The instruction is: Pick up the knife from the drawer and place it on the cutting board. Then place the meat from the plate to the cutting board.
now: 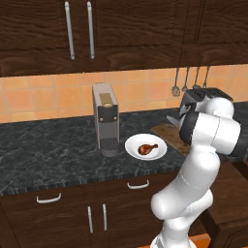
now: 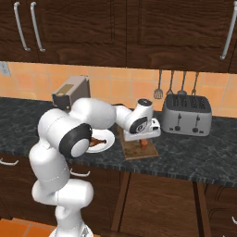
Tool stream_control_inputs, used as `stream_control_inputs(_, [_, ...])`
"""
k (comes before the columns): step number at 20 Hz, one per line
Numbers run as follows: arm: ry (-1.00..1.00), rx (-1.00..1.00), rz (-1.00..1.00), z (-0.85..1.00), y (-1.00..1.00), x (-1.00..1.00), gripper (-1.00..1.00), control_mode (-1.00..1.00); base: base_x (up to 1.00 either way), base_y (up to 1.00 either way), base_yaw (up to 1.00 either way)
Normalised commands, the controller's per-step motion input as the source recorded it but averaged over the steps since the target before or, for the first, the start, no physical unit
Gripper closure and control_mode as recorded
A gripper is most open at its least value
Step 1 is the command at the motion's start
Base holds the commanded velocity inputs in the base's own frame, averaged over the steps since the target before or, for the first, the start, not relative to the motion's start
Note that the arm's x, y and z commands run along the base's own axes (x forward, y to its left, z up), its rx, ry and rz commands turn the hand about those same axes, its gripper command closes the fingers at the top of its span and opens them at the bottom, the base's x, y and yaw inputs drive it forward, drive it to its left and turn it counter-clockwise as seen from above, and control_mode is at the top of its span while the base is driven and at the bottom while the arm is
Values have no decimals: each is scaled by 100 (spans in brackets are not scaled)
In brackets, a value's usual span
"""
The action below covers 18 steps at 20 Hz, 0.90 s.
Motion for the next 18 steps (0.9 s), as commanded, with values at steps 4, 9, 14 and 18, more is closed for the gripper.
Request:
stream_control_inputs(4, [0, 0, 2, -30, 18, 3, 100, -100, 0, 0, 0])
stream_control_inputs(9, [0, -1, 3, -33, 0, 15, 100, -100, 0, 0, 0])
stream_control_inputs(14, [0, 0, 2, -20, -2, 20, 100, -100, 0, 0, 0])
stream_control_inputs(18, [0, 0, 2, 0, -9, 37, 100, -100, 0, 0, 0])
